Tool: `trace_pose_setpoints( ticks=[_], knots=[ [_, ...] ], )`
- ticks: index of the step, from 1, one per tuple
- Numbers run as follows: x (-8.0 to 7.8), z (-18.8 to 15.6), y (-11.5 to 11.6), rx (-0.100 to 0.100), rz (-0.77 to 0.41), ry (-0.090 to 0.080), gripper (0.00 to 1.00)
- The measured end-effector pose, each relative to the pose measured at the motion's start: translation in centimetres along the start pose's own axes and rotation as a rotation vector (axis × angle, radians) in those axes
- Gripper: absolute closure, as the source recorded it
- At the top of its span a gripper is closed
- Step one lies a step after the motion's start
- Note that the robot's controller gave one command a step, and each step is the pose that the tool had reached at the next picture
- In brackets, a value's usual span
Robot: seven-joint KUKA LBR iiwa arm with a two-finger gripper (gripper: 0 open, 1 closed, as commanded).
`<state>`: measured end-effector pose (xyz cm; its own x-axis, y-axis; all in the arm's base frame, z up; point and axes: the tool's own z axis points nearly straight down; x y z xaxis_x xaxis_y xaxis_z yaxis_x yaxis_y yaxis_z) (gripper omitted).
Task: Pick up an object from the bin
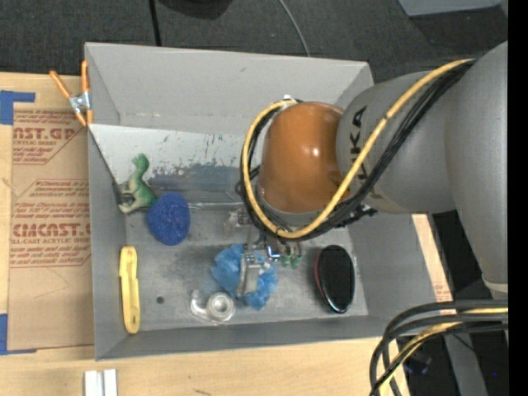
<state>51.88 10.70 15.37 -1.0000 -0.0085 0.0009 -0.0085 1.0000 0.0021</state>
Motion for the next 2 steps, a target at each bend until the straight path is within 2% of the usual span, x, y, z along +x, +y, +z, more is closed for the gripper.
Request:
trace_pose_setpoints(
  ticks=[1,2],
  knots=[
    [-2.6,1.6,-1.3,-0.001,0.010,-0.007,0.00],
    [-4.2,6.0,-3.8,-0.002,-0.036,-0.001,1.00]
  ],
)
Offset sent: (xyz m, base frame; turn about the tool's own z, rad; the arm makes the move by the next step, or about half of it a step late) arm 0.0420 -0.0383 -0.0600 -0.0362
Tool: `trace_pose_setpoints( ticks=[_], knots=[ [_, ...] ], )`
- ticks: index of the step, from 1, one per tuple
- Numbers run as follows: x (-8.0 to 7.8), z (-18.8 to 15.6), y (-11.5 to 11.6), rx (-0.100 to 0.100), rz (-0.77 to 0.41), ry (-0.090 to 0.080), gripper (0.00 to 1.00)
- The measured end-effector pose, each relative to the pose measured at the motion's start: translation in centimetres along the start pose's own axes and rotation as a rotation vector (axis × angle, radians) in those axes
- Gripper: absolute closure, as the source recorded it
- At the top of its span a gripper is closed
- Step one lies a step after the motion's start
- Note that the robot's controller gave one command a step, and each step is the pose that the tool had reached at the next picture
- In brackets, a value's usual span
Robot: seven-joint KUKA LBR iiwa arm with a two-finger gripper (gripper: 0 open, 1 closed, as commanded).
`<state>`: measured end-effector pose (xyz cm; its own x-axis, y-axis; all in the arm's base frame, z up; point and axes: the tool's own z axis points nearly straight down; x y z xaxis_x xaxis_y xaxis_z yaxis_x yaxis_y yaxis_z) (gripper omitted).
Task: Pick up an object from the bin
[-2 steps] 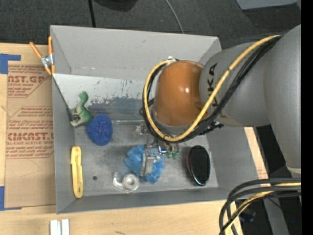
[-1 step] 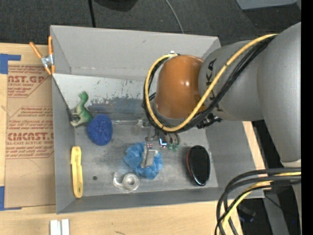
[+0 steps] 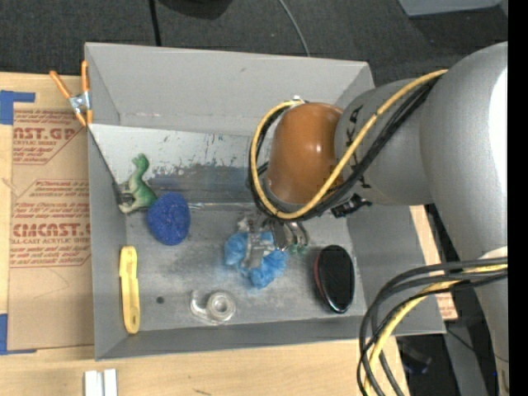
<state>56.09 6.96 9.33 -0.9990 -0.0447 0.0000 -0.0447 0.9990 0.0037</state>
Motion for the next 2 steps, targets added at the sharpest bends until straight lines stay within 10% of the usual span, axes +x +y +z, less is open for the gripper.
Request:
trace_pose_setpoints(
  ticks=[2],
  knots=[
    [0.00,0.00,-0.01,-0.001,0.001,0.000,1.00]
  ],
)
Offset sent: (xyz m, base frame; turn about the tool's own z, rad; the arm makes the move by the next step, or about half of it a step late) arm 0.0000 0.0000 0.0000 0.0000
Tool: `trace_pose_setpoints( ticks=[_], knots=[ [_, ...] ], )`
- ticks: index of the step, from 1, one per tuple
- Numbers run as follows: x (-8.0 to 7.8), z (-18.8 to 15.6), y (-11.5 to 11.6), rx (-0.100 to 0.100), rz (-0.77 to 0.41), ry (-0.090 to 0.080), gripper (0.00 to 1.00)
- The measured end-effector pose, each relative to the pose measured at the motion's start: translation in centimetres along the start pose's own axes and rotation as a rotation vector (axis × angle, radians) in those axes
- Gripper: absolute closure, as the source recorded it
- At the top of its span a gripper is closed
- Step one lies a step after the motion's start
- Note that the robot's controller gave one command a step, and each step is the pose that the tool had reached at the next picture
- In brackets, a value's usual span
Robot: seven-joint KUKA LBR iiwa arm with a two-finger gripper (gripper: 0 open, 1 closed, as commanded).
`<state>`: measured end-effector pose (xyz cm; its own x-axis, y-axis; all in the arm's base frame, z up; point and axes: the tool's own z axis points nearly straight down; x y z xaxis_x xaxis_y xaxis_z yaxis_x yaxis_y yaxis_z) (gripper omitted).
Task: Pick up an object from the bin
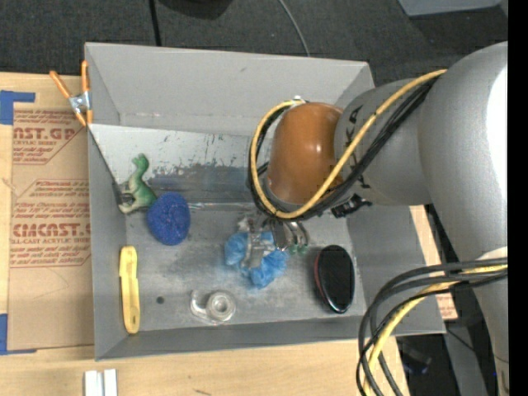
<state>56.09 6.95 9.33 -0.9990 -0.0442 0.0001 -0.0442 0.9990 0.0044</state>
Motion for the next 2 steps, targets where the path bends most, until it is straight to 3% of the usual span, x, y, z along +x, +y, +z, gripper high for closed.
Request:
trace_pose_setpoints(
  ticks=[1,2],
  knots=[
    [0.0,0.0,0.0,0.000,0.000,0.000,1.00],
    [0.5,-12.0,0.3,-0.001,0.004,-0.003,1.00]
  ],
)
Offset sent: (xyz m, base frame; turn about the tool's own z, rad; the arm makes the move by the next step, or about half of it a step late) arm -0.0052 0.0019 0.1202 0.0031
